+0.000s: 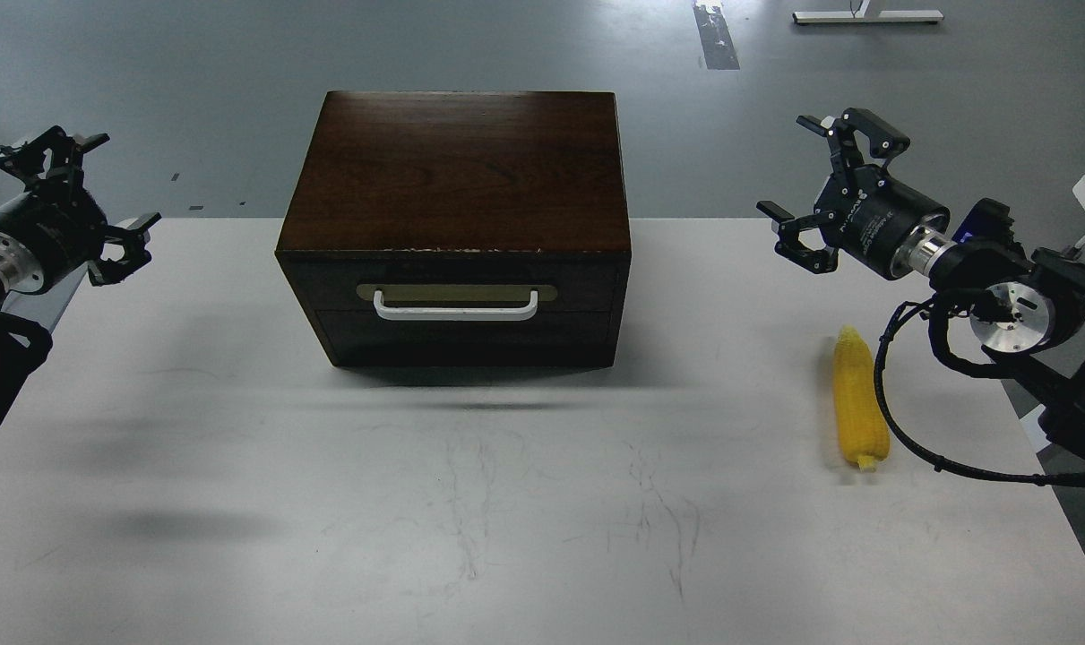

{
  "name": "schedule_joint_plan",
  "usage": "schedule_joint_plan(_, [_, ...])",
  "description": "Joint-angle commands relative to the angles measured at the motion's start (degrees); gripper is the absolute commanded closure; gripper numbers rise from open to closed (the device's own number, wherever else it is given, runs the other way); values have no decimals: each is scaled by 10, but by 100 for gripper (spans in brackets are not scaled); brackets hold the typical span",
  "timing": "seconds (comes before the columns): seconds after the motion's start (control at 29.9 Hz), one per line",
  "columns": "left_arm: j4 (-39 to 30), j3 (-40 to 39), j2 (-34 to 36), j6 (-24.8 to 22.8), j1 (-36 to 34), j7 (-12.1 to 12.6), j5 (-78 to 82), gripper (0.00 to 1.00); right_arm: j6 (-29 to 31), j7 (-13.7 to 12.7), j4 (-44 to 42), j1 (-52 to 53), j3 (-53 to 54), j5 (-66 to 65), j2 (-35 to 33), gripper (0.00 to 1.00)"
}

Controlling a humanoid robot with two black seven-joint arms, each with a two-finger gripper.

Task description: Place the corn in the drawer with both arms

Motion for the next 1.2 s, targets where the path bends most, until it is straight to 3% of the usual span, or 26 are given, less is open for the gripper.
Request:
schedule_joint_plan(0.0, [1,1,6,0,-11,-88,58,1,0,1,0,0,0,0,0,0])
schedule_joint_plan(0.03, [1,1,6,0,-11,-88,58,1,0,1,0,0,0,0,0,0])
schedule_joint_plan(0.1, [1,2,16,0,-28,-183,141,1,0,2,0,-2,0,0,0,0])
schedule_joint_plan(0.17, [0,2,19,0,-39,-230,213,1,0,2,0,-3,0,0,0,0])
schedule_joint_plan(0.4, [-33,1,63,0,-85,-230,260,2,0,2,0,-5,0,0,-1,0])
schedule_joint_plan(0.5, [-112,0,114,0,-85,-230,259,1,0,2,0,-5,0,0,-4,0])
schedule_joint_plan(0.67, [-315,2,212,0,-84,-230,275,2,0,2,0,-5,0,0,-5,0])
schedule_joint_plan(0.84, [-414,-3,234,0,-102,-230,406,1,0,3,0,-6,-1,0,-5,0])
schedule_joint_plan(1.17, [-539,0,220,18,-135,-230,566,1,0,3,0,-16,-3,0,-8,0])
